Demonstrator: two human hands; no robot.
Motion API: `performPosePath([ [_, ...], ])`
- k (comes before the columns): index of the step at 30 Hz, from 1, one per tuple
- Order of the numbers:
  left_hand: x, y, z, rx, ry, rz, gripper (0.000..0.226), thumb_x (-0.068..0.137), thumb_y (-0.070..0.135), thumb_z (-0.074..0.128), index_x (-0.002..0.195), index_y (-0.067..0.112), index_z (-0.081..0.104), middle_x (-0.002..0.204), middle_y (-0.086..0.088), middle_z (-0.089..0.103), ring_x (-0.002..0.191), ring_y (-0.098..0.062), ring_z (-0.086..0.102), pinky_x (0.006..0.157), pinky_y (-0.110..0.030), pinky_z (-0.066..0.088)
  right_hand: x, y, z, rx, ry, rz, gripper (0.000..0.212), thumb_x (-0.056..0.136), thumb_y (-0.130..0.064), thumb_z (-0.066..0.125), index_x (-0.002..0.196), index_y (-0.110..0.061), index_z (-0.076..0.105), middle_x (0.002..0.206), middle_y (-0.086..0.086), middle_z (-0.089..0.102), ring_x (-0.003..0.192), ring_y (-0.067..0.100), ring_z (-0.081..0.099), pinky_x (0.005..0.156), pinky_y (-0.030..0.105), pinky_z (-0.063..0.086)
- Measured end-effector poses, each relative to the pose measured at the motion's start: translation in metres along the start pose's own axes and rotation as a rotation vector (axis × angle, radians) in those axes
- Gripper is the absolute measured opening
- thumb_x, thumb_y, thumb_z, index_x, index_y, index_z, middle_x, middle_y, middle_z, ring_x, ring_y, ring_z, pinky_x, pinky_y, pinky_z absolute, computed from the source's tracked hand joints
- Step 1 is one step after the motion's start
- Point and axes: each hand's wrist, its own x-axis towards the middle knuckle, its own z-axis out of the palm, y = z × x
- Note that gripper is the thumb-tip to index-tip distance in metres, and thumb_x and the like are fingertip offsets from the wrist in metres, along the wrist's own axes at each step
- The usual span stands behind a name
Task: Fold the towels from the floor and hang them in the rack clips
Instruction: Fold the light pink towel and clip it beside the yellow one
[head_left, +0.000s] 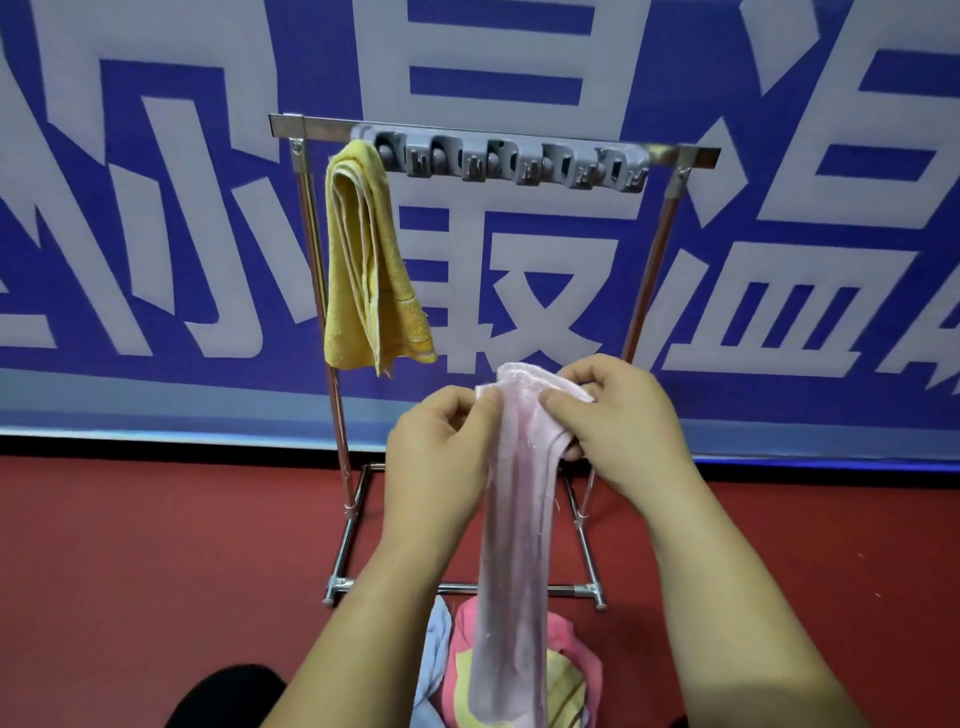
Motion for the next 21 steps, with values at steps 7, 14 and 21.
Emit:
performPosePath([
  [7, -0.004, 0.003, 0.009, -0.008, -0.105, 0.023, 0.036, 0.099, 0.049, 0.061, 0.089, 0.021, 0.080, 0.083, -0.009, 0.078, 0.090, -0.037, 0.073, 0.079, -0.059, 0.060, -0.005, -0.010, 0.003, 0.054, -0.052, -0.021, 0.008, 0.091, -0.031, 0.078, 0.088, -0.025, 0.074, 0.076, -0.001, 0.077, 0.072, 0.022, 0.075, 0.074, 0.051, 0.063],
  [14, -0.001, 0.007, 0.003, -0.018, -0.275, 0.011, 0.034, 0.101, 0.041, 0.056, 0.101, 0.020, 0.082, 0.092, -0.006, 0.080, 0.098, -0.034, 0.074, 0.093, -0.062, 0.058, -0.010, -0.012, -0.002, 0.100, -0.072, -0.022, 0.011, 0.098, -0.031, 0.068, 0.094, -0.030, 0.079, 0.083, -0.006, 0.078, 0.079, 0.021, 0.075, 0.082, 0.051, 0.063],
  [21, 0.004, 0.011, -0.009, -0.061, -0.305, 0.044, 0.034, 0.100, 0.006, 0.066, 0.114, 0.031, 0.083, 0.113, 0.011, 0.081, 0.109, -0.009, 0.075, 0.102, -0.043, 0.059, -0.015, -0.015, -0.008, 0.059, -0.168, -0.099, 0.024, 0.088, -0.024, 0.083, 0.110, -0.031, 0.076, 0.095, -0.012, 0.078, 0.087, 0.008, 0.074, 0.086, 0.044, 0.062],
])
